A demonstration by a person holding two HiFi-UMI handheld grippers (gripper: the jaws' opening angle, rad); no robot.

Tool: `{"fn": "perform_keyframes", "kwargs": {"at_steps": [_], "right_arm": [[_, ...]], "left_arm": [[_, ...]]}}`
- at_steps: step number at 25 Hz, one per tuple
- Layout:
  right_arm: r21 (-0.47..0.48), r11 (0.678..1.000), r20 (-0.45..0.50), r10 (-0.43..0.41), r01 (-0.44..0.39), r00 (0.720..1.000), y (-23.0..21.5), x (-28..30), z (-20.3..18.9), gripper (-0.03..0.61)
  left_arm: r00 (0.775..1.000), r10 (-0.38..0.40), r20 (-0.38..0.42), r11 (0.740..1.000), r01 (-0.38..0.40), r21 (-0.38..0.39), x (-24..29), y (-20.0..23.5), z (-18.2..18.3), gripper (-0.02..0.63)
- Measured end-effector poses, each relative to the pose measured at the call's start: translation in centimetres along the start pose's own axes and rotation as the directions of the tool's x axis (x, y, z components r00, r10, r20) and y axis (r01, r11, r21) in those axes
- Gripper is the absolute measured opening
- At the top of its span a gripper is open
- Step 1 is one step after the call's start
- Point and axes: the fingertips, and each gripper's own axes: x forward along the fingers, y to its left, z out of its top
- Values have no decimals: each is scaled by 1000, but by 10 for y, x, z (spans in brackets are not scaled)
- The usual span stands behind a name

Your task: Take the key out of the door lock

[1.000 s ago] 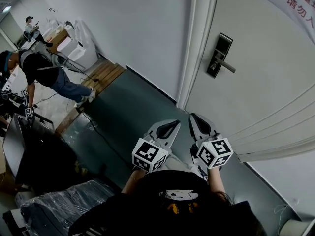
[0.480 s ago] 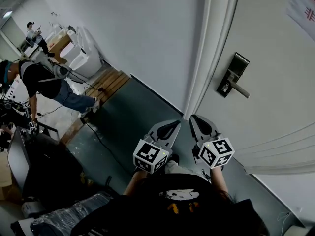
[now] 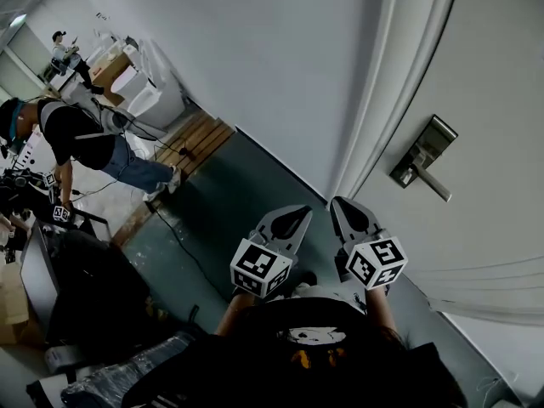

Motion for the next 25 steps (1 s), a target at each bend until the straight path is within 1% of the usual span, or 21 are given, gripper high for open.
{"fn": "perform_keyframes", "kwargs": {"at_steps": [3,5,9,14,18,21,25], "right_arm": [[18,1000,5,-2,1,1000,-16,11,-7,6],[33,999,14,-14,13,1000,-24,9,-9,6],[49,997,18,-60,59,998,-39,-2,-8,6],[52,992,32,-112,111,993,-56,-15,-5,6],[76,987,57,-147,142,988,-62,-28,0,6],[97,980,66,-178,172,982,-70,-36,-3,6],[121,972,65,-209,201,976,-80,-41,-11,6]], "left_arm": [[1000,-2,-17,1000,2,6,16,11,-7,12],[1000,-16,-26,1000,16,14,25,10,-9,12],[997,-61,-35,998,62,32,41,0,-2,12],[993,-111,-27,993,112,48,58,-15,2,12],[985,-163,-55,985,166,54,67,-31,-1,12],[978,-200,-60,977,204,62,75,-39,-1,12],[972,-221,-77,972,227,69,81,-42,-7,12]]}}
